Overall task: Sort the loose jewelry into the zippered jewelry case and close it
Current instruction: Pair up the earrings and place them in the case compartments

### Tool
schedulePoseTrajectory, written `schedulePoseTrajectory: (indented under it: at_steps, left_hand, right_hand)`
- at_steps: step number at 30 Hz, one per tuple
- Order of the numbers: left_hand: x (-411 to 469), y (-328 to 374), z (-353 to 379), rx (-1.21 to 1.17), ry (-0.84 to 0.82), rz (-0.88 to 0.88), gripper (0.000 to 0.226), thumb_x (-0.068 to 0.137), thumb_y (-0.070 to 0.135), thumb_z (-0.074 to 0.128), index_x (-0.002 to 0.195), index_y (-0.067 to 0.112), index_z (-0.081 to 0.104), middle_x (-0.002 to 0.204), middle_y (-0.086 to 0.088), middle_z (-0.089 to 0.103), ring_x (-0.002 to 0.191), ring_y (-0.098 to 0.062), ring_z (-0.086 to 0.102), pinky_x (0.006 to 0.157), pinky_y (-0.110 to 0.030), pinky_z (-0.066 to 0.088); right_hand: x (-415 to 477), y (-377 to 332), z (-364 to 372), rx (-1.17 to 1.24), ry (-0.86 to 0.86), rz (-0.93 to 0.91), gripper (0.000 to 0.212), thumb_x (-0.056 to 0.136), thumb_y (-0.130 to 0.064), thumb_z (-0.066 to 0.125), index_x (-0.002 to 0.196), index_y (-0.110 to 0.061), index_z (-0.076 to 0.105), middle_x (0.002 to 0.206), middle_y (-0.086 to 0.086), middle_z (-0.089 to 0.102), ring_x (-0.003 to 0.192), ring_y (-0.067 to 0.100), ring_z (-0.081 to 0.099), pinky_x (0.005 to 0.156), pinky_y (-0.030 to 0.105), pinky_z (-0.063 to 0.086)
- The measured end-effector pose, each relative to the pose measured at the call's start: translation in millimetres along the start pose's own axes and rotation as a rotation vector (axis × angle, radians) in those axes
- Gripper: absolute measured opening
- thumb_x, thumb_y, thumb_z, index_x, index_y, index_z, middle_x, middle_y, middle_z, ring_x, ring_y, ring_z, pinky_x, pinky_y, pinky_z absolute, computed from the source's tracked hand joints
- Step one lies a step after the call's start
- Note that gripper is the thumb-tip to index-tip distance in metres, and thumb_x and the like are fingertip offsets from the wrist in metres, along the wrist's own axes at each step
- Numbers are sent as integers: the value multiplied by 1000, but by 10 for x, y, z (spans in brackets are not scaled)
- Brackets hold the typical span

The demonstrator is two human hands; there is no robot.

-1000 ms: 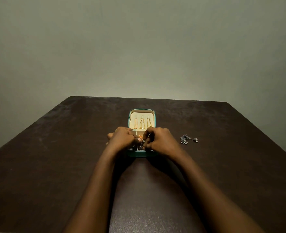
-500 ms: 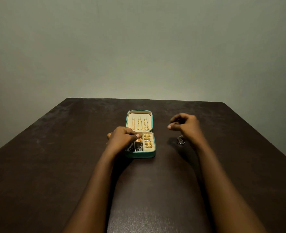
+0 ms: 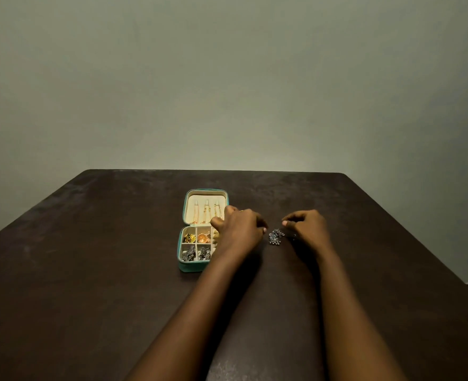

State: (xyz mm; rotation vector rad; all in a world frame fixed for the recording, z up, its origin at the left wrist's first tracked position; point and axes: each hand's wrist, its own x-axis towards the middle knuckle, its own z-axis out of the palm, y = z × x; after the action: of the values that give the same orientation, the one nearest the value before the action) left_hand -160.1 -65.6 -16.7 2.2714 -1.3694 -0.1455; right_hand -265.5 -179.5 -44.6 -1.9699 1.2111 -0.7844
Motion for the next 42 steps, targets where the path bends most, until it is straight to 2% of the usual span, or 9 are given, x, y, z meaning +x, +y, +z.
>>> schedulePoseTrajectory:
  at_steps: [3,10,16,20,24,28,30,38,42]
  left_hand:
    - [120,92,70,45,-10,-2,23,92,26,53,109,30,68,115,-3,63,122,-26,32,92,-47,22]
    - [231,112,276,137,-34,-29,24,90,20,55,109,25,68,114,-9,60,118,-28,35,90,-45,23]
    - [256,63,338,126,22,-29,23,92,28,51,105,24,68,108,-8,62,113,-27,36,91,-48,23]
    - [240,82,350,127,4,-26,24,90,37,53,105,26,69,108,-7,61,113,-26,36,85,-45,22]
    - [229,96,367,122,49,-18,24,90,35,54,103,23,69,106,-9,62,112,-27,37,79,-42,19]
    - [228,79,397,126,47,-28,21,90,28,53,101,20,68,105,-8,64,112,-27,38,86,-45,21]
    - [221,65,396,100,59,-41,21,89,28,52,98,20,69,103,-7,64,112,-26,39,88,-47,22]
    - [265,5,271,-295,115,-150,13,87,36,58,89,26,67,101,3,68,102,-18,52,85,-35,25]
    - [281,-72,200,-744,150,-100,4,85,24,65,81,24,68,89,4,69,89,-12,63,81,-19,49]
  right_hand:
    - [35,26,54,-24,6,-20,15,81,-13,68,93,-8,75,95,10,73,92,18,66,79,22,44]
    - [60,44,94,-44,-9,-59,11,75,-10,66,80,-15,74,78,3,71,72,8,60,65,16,40]
    - [98,68,165,-129,-63,-73,5,71,-25,68,67,-23,71,69,-2,69,74,14,66,72,29,53]
    - [99,69,173,-130,-44,-62,14,72,-19,62,59,-22,65,68,0,68,72,17,65,69,29,53]
    - [124,54,137,109,2,-25,15,78,-9,62,66,-15,66,66,3,65,61,9,58,60,19,45]
    - [123,52,113,572,18,41,22,85,2,57,68,-11,60,65,8,58,61,19,54,66,35,47]
    - [122,39,81,620,34,17,25,87,4,54,69,-13,58,68,5,56,63,15,51,63,30,44]
    - [98,-35,11,866,-1,69,31,89,11,46,72,-13,55,71,5,55,63,11,48,51,21,35]
    - [61,-87,-23,944,-10,100,29,90,9,44,74,-12,55,71,4,54,60,10,47,45,16,35]
